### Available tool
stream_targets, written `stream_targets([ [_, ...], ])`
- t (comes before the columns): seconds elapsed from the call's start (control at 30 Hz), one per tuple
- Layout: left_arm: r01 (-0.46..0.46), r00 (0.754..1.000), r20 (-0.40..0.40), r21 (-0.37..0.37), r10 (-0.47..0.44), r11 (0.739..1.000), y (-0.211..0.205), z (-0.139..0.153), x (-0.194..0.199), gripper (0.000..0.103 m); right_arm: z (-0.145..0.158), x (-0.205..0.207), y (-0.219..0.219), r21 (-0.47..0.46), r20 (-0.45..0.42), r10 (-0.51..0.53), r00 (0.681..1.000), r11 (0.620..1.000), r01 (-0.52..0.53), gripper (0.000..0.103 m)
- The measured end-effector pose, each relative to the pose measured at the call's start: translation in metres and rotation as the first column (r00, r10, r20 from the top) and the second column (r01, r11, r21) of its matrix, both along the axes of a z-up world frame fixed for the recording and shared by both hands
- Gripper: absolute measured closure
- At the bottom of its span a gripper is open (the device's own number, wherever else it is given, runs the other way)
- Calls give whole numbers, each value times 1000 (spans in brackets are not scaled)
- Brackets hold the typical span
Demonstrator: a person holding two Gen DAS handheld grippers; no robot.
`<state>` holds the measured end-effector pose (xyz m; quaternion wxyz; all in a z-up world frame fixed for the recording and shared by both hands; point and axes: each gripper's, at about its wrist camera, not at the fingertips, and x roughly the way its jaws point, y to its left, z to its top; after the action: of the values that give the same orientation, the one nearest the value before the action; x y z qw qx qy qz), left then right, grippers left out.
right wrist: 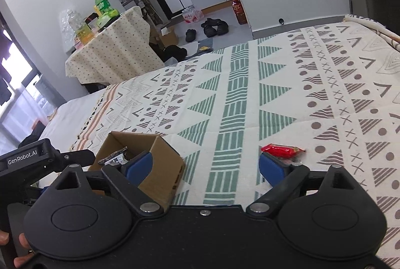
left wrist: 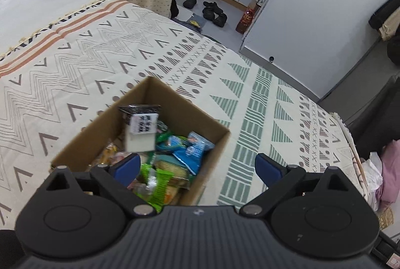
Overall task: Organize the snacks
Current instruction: 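Move both tools back toward the red candy bar and purple candy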
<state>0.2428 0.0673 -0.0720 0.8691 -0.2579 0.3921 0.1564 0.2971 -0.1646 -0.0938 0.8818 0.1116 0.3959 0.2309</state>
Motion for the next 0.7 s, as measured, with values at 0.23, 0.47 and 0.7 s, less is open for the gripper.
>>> stream_targets([
  [0.23,40,999,-1,-3,-40,999,-23,-3,17,6,-11,5,-24,14,-30,-17,999,1000,18,16],
  [0.47,122,992,-11,-25,-122,992,-47,-16,39,6,-31,18,-40,10,-100,-69,993,997,71,24],
  [0.7,180,983,-23,-63,-182,982,-66,-38,66,6,-57,37,-47,-22,-161,-115,980,993,113,26],
])
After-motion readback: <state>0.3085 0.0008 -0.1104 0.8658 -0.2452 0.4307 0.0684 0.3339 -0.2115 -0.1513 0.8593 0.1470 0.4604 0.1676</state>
